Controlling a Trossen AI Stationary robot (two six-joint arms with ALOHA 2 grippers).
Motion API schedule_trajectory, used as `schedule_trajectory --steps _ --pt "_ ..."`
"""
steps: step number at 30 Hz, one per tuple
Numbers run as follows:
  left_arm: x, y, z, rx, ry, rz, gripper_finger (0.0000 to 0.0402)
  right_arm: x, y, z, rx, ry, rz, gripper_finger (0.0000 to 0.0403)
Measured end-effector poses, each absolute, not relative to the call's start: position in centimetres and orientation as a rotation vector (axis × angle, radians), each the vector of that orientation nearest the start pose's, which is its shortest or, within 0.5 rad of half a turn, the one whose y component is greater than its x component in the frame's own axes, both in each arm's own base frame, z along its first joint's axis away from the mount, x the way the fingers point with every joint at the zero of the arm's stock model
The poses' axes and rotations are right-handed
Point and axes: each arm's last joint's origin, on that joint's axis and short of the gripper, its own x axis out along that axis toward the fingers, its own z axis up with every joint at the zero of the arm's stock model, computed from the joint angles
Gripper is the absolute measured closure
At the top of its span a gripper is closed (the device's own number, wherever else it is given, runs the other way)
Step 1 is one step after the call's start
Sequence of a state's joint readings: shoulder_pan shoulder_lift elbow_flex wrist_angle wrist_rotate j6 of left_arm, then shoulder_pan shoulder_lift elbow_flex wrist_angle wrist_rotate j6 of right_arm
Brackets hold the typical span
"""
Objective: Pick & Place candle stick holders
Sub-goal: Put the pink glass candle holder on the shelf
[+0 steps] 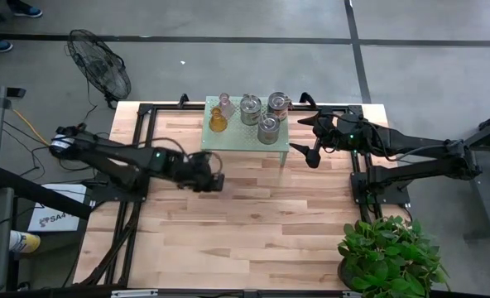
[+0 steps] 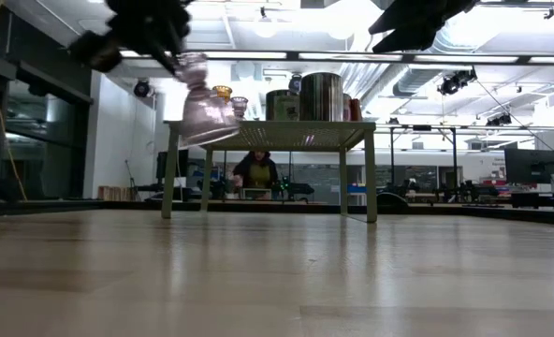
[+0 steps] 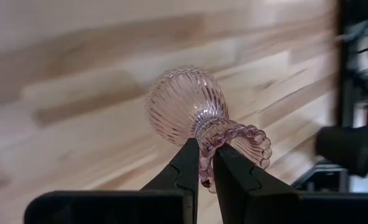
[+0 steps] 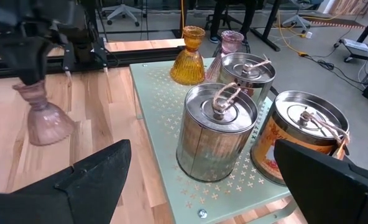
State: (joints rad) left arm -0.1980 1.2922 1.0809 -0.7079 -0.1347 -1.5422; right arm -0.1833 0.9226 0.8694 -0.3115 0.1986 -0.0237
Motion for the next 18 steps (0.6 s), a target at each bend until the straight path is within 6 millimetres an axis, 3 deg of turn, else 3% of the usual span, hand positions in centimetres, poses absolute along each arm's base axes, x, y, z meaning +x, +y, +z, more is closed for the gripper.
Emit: schedule_trajectory --steps 7,18 --pt "26.5 -1.5 29.9 -1.250 0.643 0.608 0.0376 19.4 -4.2 32.7 -0.029 0.372 -0.394 0.0013" --pt "25.6 1.4 36.6 -1.133 0.558 0.634 0.0376 19.4 -4.3 32.7 -0.032 0.372 -0.408 0.0013"
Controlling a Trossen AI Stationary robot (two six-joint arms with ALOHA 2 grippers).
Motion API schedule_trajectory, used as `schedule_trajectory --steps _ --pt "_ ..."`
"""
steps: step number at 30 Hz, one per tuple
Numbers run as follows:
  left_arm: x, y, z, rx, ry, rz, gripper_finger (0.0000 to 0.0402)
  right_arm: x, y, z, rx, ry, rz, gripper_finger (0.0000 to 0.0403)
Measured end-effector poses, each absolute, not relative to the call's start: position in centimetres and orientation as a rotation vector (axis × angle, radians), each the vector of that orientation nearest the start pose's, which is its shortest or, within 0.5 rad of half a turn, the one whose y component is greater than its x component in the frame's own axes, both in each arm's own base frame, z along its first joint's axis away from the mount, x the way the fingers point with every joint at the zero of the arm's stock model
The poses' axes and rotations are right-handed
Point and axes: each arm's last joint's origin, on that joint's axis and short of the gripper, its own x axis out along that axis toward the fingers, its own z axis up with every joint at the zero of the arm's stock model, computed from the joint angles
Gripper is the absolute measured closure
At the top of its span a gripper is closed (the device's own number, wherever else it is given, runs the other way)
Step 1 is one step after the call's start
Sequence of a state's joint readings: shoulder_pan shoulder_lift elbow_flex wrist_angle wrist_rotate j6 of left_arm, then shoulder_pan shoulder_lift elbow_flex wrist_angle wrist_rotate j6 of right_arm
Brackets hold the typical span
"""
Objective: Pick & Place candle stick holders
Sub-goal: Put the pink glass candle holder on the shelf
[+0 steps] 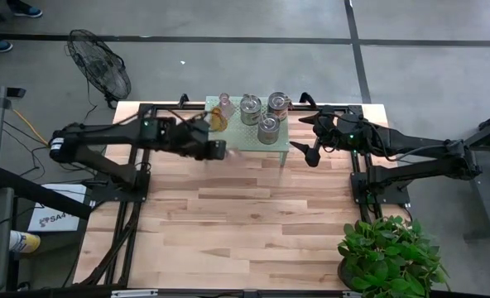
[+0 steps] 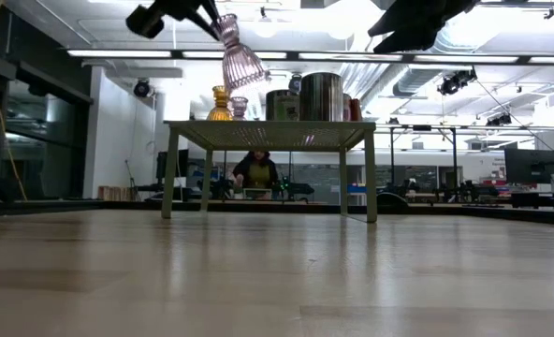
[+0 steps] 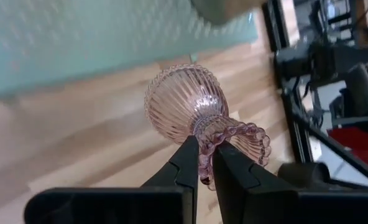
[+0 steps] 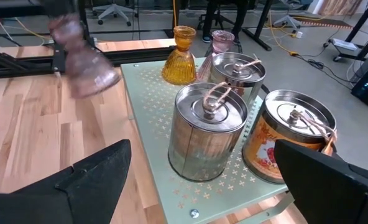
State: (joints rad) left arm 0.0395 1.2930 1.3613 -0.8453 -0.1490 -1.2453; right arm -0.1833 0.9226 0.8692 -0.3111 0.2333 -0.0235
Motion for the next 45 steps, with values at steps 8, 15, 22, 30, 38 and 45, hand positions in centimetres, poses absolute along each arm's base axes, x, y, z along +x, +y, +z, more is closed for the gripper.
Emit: schedule_trajectory --steps 8,15,22,30,38,45 --pt "24.7 3.5 39.3 -1.051 0.472 0.705 0.0376 19.3 -4.3 32.7 -0.033 0.372 -0.416 0.0013" --pt "25.3 5.4 38.8 -1.074 0.471 0.744 0.0376 19.3 -4.3 32.7 -0.034 0.372 -0.418 0.0013" --pt "26.9 6.3 38.6 -1.068 0.481 0.703 0.0378 19.3 -4.3 32.6 -0.028 0.374 -0.419 0.0013" --pt "28.6 7.7 40.2 -1.002 0.591 0.754 0.0384 19.3 -4.3 32.6 -0.019 0.379 -0.421 0.0013" --pt "30.2 9.2 40.1 -1.007 0.731 0.802 0.0384 19.3 -4.3 32.5 -0.018 0.389 -0.413 0.0013" --pt "32.0 9.6 38.5 -1.014 0.813 0.779 0.0384 19.3 -4.3 32.4 -0.018 0.392 -0.413 0.0013"
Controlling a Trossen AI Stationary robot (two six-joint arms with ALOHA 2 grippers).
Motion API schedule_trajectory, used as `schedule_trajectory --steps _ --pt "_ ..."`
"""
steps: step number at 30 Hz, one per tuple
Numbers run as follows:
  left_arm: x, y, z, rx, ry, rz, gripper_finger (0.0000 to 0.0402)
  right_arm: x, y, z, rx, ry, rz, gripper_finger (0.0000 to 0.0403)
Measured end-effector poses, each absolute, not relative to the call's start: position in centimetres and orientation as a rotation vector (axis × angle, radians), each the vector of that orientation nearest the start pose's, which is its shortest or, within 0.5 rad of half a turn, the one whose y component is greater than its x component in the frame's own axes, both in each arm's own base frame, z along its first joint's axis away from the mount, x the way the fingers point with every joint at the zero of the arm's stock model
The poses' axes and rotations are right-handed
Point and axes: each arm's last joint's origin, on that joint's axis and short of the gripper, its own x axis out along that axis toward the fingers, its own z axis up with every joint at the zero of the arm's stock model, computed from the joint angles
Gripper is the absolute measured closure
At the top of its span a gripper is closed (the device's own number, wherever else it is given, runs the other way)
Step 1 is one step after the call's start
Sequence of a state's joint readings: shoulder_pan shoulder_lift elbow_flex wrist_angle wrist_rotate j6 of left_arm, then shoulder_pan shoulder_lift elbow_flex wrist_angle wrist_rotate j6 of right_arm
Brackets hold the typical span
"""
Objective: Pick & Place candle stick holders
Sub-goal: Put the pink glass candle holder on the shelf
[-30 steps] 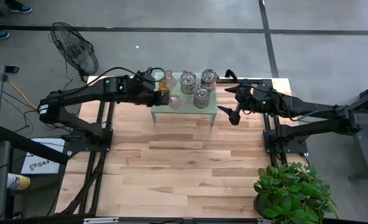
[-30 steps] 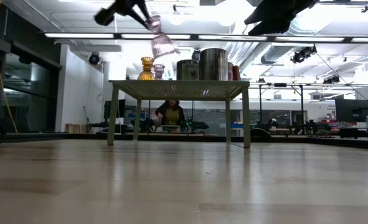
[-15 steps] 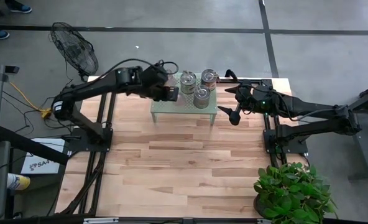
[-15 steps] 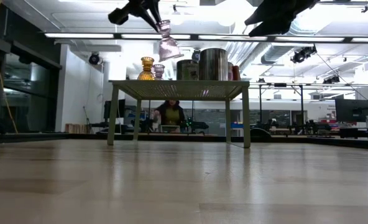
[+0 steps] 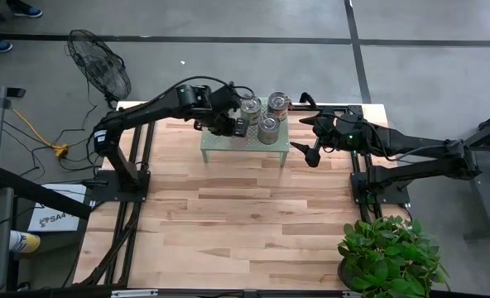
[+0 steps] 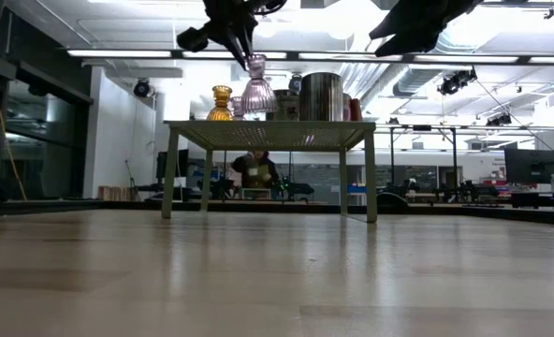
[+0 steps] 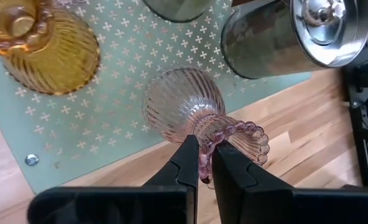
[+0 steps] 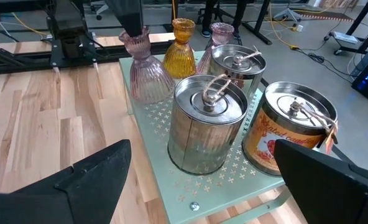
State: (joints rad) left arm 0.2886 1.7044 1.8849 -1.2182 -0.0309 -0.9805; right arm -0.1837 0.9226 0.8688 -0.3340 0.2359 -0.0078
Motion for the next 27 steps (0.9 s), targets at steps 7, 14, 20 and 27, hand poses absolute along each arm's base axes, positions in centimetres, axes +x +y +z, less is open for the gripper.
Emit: schedule_trajectory --steps 7,14,20,27 --pt "32.1 9.7 38.4 -1.024 0.809 0.801 0.0384 19.3 -4.3 32.4 -0.018 0.392 -0.413 0.0013" --pt "31.5 10.3 38.2 -1.058 0.830 0.836 0.0384 19.3 -4.3 32.4 -0.018 0.392 -0.410 0.0013" --pt "31.4 11.1 38.1 -1.078 0.827 0.849 0.0384 19.2 -4.2 32.4 -0.017 0.401 -0.405 0.0013" --pt "31.2 11.7 38.1 -1.087 0.826 0.851 0.0384 19.2 -4.2 32.2 -0.017 0.421 -0.404 0.0013"
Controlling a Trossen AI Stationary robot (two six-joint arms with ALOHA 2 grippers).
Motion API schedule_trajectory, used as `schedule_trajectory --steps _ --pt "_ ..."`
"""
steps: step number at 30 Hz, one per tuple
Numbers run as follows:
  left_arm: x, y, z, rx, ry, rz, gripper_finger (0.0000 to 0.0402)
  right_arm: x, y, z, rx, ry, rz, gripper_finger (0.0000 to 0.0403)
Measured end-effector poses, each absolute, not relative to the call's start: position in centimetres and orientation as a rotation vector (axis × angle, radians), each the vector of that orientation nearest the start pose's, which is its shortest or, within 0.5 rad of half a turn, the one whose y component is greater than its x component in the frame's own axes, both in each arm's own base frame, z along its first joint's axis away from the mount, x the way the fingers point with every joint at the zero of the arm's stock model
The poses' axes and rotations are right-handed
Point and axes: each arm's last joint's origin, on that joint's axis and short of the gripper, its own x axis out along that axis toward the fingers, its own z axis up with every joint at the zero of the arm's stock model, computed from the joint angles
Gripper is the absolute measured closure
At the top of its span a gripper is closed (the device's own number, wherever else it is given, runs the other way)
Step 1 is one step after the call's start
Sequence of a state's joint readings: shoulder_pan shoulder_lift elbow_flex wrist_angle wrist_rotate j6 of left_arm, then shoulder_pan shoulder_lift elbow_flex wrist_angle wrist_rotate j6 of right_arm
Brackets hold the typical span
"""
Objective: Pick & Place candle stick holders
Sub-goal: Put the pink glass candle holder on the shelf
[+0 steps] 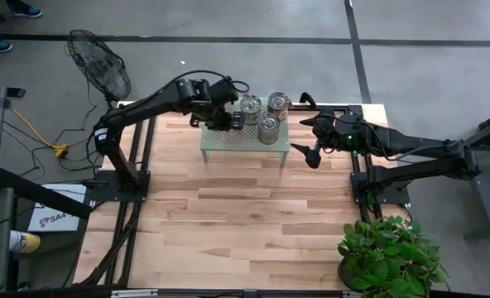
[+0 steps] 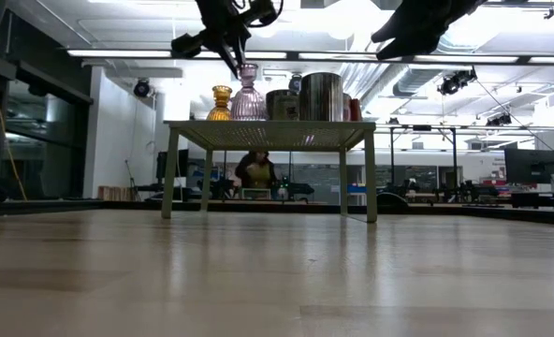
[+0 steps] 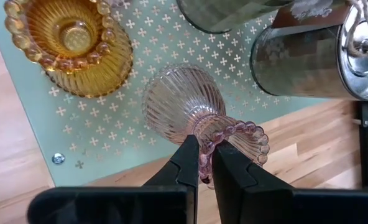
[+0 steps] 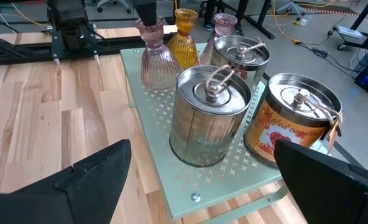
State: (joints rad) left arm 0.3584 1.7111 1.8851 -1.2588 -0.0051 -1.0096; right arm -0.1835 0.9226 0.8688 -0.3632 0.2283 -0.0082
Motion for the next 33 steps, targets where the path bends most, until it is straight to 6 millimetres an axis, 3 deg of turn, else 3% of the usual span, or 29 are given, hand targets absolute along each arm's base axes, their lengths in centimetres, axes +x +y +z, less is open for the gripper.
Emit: schedule_trajectory --steps 33 --pt "31.62 12.66 37.31 -1.090 0.837 0.872 0.0374 19.18 -4.16 32.16 -0.013 0.424 -0.382 0.0013"
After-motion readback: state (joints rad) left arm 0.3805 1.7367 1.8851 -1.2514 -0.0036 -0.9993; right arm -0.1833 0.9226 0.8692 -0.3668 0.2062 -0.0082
